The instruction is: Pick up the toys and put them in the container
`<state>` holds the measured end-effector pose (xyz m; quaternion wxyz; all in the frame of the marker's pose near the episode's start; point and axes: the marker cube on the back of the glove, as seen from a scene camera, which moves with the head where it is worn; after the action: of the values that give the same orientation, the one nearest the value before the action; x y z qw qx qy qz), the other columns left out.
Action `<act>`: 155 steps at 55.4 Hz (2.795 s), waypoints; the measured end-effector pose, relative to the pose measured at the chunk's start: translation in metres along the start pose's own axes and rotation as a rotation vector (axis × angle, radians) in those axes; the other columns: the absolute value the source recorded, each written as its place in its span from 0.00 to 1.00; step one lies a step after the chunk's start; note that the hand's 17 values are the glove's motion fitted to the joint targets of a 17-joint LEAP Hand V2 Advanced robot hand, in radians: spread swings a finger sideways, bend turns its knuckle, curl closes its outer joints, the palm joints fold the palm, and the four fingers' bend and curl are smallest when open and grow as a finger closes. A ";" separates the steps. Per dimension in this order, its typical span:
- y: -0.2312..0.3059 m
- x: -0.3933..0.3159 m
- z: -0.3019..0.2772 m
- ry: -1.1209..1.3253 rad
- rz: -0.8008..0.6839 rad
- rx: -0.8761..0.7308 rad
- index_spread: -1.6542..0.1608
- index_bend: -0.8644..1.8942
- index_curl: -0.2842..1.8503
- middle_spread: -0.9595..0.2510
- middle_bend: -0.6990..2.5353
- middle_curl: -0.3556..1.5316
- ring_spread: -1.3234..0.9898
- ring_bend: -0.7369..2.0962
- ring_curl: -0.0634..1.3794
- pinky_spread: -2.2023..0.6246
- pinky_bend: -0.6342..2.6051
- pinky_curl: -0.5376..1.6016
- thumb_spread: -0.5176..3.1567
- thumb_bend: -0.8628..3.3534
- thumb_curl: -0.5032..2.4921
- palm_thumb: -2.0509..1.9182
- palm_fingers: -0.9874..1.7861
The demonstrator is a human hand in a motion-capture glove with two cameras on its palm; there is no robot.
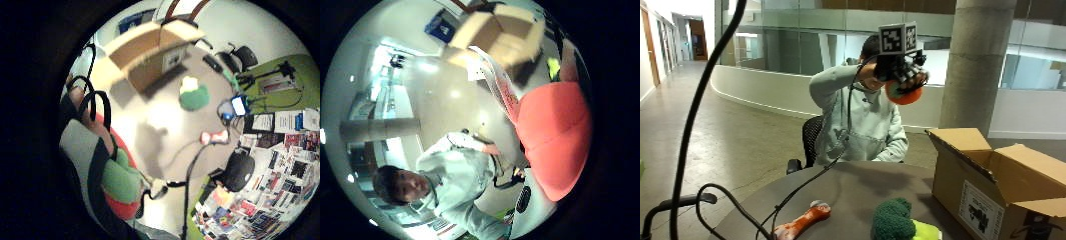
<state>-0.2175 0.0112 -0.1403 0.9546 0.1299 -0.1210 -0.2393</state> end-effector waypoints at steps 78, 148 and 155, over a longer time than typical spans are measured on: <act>-0.058 0.232 0.128 0.077 0.388 -0.010 0.76 0.36 0.27 0.79 0.26 0.34 0.56 0.32 0.20 0.80 0.42 0.41 0.52 0.20 0.26 0.52 0.30; -0.031 0.115 -0.037 -0.029 0.335 -0.074 0.72 0.45 0.48 0.59 0.53 0.52 0.42 0.71 0.49 0.64 0.55 0.52 0.25 0.26 0.47 0.70 0.71; -0.063 0.084 -0.051 -0.037 0.248 0.013 0.71 0.45 0.51 0.58 0.53 0.55 0.42 0.72 0.50 0.64 0.56 0.53 0.24 0.26 0.48 0.70 0.70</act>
<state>-0.1575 -0.0741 -0.1936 0.9736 0.1155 -0.1553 -0.1210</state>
